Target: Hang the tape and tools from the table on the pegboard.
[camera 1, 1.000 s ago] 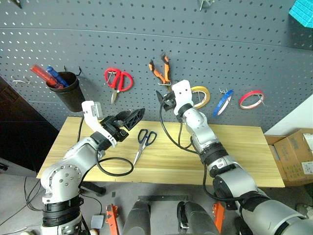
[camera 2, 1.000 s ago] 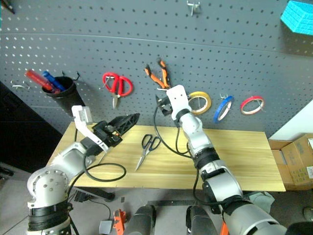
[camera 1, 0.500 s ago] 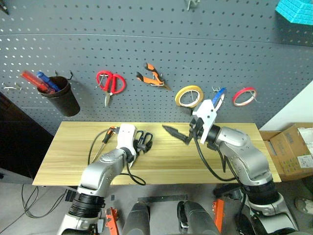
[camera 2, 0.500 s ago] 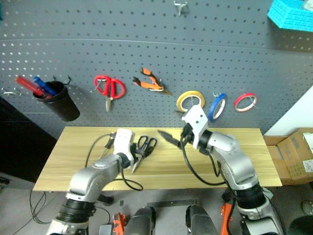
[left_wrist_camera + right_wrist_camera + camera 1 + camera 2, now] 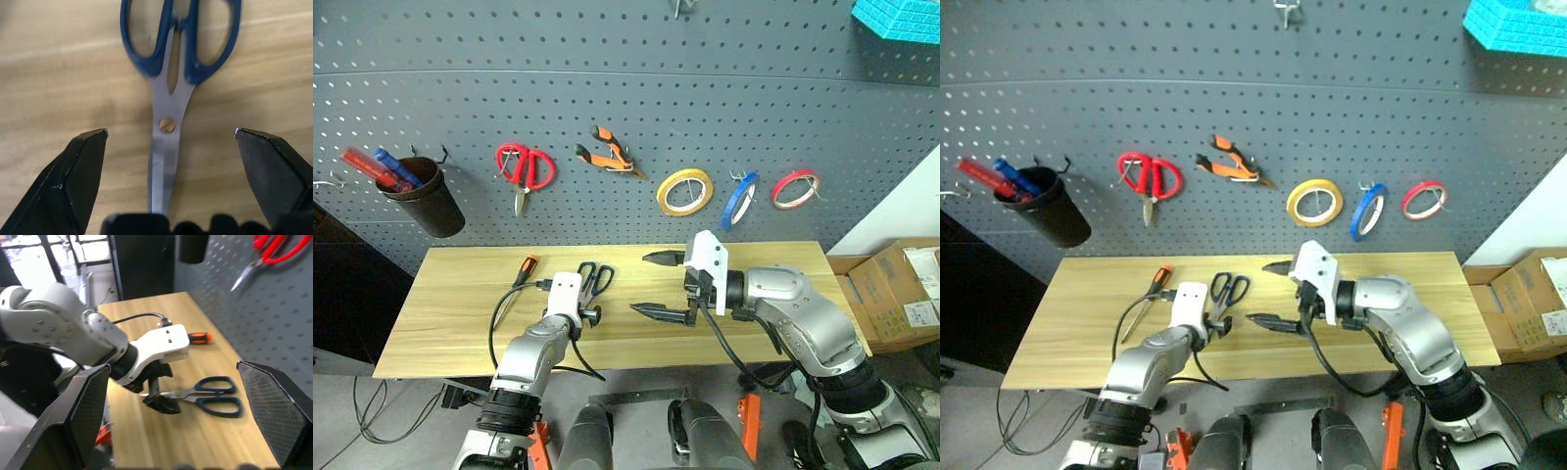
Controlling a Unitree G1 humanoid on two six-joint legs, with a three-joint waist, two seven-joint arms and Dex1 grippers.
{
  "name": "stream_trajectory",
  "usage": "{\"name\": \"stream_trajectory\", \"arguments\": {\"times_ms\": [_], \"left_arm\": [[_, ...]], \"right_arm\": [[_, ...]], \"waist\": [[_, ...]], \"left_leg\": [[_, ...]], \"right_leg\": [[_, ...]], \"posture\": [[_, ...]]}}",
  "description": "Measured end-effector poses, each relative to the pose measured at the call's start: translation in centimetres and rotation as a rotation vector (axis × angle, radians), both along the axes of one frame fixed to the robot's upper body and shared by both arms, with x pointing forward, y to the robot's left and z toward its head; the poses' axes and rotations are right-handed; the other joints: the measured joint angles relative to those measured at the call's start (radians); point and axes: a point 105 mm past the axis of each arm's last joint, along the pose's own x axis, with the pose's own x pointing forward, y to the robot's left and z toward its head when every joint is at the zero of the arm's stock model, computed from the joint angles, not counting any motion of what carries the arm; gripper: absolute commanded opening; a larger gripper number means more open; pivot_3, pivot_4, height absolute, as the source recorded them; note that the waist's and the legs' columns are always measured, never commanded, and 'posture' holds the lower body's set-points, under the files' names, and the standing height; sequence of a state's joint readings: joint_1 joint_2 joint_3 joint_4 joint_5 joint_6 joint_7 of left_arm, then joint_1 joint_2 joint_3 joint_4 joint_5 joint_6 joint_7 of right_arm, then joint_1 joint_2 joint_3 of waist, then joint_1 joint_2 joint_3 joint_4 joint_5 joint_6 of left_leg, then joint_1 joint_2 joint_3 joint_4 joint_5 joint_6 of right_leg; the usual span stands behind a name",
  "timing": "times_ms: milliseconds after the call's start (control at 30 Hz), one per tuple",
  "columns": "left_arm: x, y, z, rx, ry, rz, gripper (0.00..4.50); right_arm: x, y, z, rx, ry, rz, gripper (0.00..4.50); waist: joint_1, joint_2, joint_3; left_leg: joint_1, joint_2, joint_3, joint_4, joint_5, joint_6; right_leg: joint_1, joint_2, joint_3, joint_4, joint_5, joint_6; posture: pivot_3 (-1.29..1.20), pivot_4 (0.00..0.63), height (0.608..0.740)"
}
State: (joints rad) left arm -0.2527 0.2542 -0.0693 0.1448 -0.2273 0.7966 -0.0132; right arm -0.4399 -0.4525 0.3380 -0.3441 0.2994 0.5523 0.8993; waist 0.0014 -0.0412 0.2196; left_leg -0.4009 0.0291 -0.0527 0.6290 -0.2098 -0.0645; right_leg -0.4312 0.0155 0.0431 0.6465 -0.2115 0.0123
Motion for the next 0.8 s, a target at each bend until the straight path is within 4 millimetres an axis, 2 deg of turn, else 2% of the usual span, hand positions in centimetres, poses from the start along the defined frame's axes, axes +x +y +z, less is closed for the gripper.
{"name": "stream_trajectory", "arguments": {"times_ms": [300, 400, 667, 733, 800], "left_arm": [[3.0, -0.5, 0.7, -0.038, -0.036, -0.058, 4.5], [3.6, -0.4, 0.8, -0.033, -0.038, -0.069, 3.98], [3.7, 0.3, 0.8, -0.022, -0.031, -0.07, 1.26], [3.6, 0.2, 0.8, -0.028, -0.03, -0.074, 0.71], [3.6, 0.0, 0.9, -0.035, -0.033, -0.077, 0.5]], "right_arm": [[0.3, -0.6, -3.7, -0.164, 0.017, -0.013, 4.47], [0.6, -0.9, -4.5, -0.19, 0.019, -0.026, 4.5], [1.0, -1.0, -4.9, -0.202, 0.016, -0.043, 4.5], [1.0, -1.1, -4.9, -0.201, 0.015, -0.043, 4.5], [1.0, -1.0, -4.9, -0.201, 0.015, -0.042, 4.5]], "waist": [[0.001, 0.005, 0.01], [0.0, 0.006, 0.013], [-0.002, 0.008, 0.016], [-0.002, 0.008, 0.016], [-0.002, 0.008, 0.016]], "left_leg": [[0.0, 0.0, 0.0, 0.0, 0.0, 0.0], [0.0, 0.0, 0.0, -0.001, 0.0, 0.0], [0.0, 0.0, 0.0, -0.001, 0.0, 0.0], [0.0, 0.0, 0.0, -0.001, 0.0, 0.0], [0.0, 0.0, 0.0, -0.001, 0.0, 0.0]], "right_leg": [[0.001, 0.0, 0.0, -0.001, -0.003, -0.004], [0.001, 0.0, 0.0, -0.001, -0.001, 0.001], [0.001, -0.001, 0.0, -0.001, -0.001, 0.001], [0.001, -0.001, 0.0, -0.002, -0.002, -0.002], [0.001, -0.001, 0.0, -0.002, -0.003, -0.003]], "posture": [[0.1, 0.266, 0.74], [0.09, 0.27, 0.74], [0.09, 0.264, 0.74], [0.09, 0.261, 0.74], [0.09, 0.258, 0.74]]}}
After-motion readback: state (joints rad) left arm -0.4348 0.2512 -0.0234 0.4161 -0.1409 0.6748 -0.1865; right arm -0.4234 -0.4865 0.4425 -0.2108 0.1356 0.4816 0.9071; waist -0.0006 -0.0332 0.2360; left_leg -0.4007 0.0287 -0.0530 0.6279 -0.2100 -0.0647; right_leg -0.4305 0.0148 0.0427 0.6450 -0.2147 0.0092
